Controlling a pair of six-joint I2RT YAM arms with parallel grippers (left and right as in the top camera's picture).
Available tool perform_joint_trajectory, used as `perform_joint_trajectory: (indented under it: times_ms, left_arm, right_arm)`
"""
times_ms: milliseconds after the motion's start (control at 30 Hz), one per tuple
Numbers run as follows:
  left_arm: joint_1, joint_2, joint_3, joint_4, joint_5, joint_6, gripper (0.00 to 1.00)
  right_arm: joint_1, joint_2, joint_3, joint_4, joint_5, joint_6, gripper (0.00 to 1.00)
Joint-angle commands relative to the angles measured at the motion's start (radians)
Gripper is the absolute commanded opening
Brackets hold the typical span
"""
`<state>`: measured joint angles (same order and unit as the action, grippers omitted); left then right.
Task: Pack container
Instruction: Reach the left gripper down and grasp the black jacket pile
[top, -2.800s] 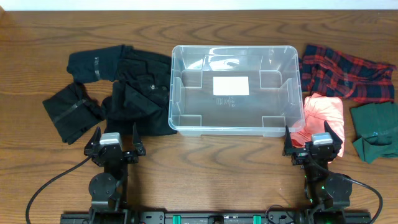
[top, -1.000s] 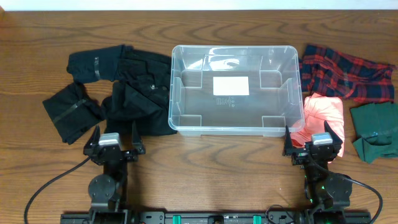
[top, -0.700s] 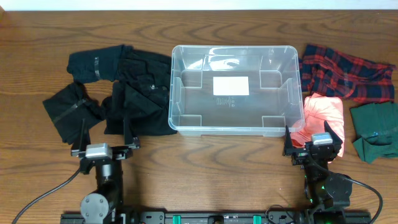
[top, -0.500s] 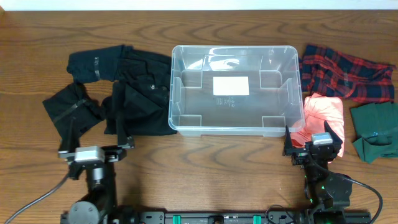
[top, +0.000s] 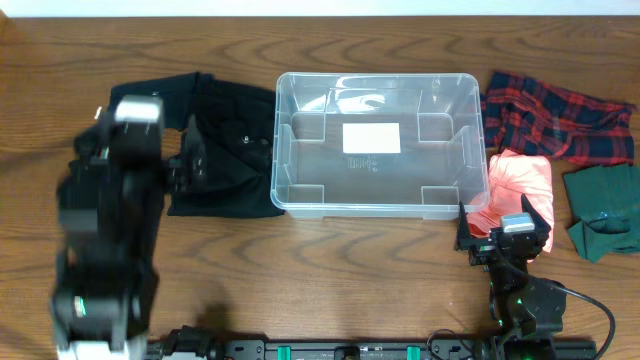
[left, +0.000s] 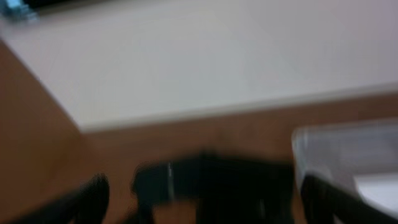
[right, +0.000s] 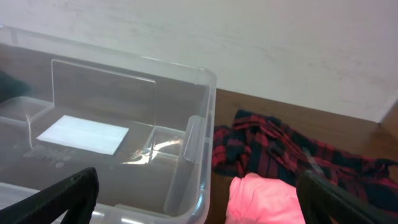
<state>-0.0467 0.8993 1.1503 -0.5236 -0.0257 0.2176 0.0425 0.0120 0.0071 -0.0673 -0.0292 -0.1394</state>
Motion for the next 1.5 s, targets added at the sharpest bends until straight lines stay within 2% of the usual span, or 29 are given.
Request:
perform_joint_trajectory:
  times_ms: [0, 133, 233, 500, 600, 800, 867, 1200, 1467]
  left_arm:
    - [0.006, 0.204, 0.216, -0.165, 0.027, 0.025, 0.98]
    - [0.013, 0.452, 0.438, -0.414, 0.07, 0.014, 0.98]
    - [0.026, 0.596, 0.51, -0.498, 0.071, 0.014, 0.98]
    - [0.031, 0.784, 0.511, -0.491, 0.055, 0.014, 0.98]
    - [0.043, 0.814, 0.511, -0.485, -0.002, 0.009, 0.98]
    - [0.125, 0.849, 0.508, -0.474, -0.011, -0.215, 0.98]
    - [0.156, 0.861, 0.5, -0.474, 0.031, -0.25, 0.98]
    - [0.223, 1.006, 0.488, -0.463, 0.231, -0.249, 0.98]
    - [0.223, 1.139, 0.488, -0.449, 0.25, -0.248, 0.98]
  right_arm:
    - [-0.01, -0.004, -0.002, -0.004, -0.001, -0.008, 0.99]
    - [-0.01, -0.004, -0.002, -0.004, -0.001, -0.008, 0.99]
    - [-0.01, -0.004, -0.002, -0.004, -0.001, -0.008, 0.99]
    - [-0.01, -0.004, -0.002, -0.004, -0.001, -0.008, 0.99]
    - [-0.01, -0.004, -0.002, -0.004, 0.0, -0.008, 0.99]
    - [-0.01, -0.004, -0.002, -0.004, 0.0, -0.008, 0.99]
    - [-0.01, -0.004, -0.002, -0.004, 0.0, -0.008, 0.99]
    - [-0.01, -0.004, -0.002, -0.004, 0.0, -0.008, 0.99]
    - [-0.01, -0.004, -0.002, -0.004, 0.0, -0.008, 0.99]
